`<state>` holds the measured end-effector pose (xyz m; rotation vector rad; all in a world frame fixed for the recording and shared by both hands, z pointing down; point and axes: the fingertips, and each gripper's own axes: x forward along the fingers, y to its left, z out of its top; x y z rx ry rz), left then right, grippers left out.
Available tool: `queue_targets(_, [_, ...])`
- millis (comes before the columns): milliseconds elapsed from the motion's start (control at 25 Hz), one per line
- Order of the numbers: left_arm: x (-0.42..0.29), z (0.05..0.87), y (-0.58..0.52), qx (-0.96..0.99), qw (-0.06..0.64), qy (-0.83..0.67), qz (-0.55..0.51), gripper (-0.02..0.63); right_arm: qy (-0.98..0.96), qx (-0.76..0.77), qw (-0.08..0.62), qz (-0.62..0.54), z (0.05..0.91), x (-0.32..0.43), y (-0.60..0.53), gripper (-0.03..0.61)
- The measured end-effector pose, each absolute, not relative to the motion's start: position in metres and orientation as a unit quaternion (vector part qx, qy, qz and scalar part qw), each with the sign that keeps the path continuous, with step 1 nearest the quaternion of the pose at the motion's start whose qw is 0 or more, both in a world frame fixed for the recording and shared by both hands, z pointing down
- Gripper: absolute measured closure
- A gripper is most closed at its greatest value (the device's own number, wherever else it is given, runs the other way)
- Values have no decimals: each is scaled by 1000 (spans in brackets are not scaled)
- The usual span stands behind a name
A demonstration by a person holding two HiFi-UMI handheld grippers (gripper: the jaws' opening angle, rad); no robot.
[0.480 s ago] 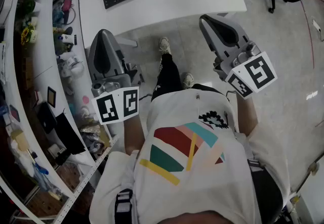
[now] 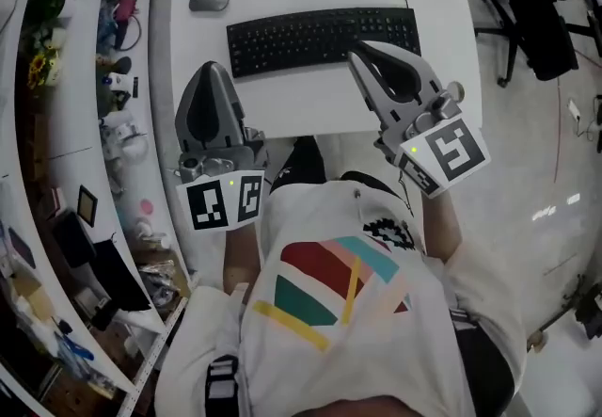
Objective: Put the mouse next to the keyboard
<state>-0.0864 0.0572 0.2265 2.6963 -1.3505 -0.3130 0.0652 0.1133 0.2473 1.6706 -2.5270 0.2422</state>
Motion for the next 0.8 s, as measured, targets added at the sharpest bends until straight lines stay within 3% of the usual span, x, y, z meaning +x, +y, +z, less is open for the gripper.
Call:
queue_targets(200, [-87,235,-17,887,69,-447,-96,569,-846,526,51,76,242,50,34,560])
queue_targets(480, [-88,265,-68,872,99,-474,-72,569,-856,510,4,89,249,46,-59,343])
queue_targets(640, [-97,287,-89,859,114,-496,-61,569,-884,454,63,95,285,13,-119,278])
queue_targets(800, [-110,311,-102,847,125,-514,-53,569,-903,393,160,72,339,-32,-173,276])
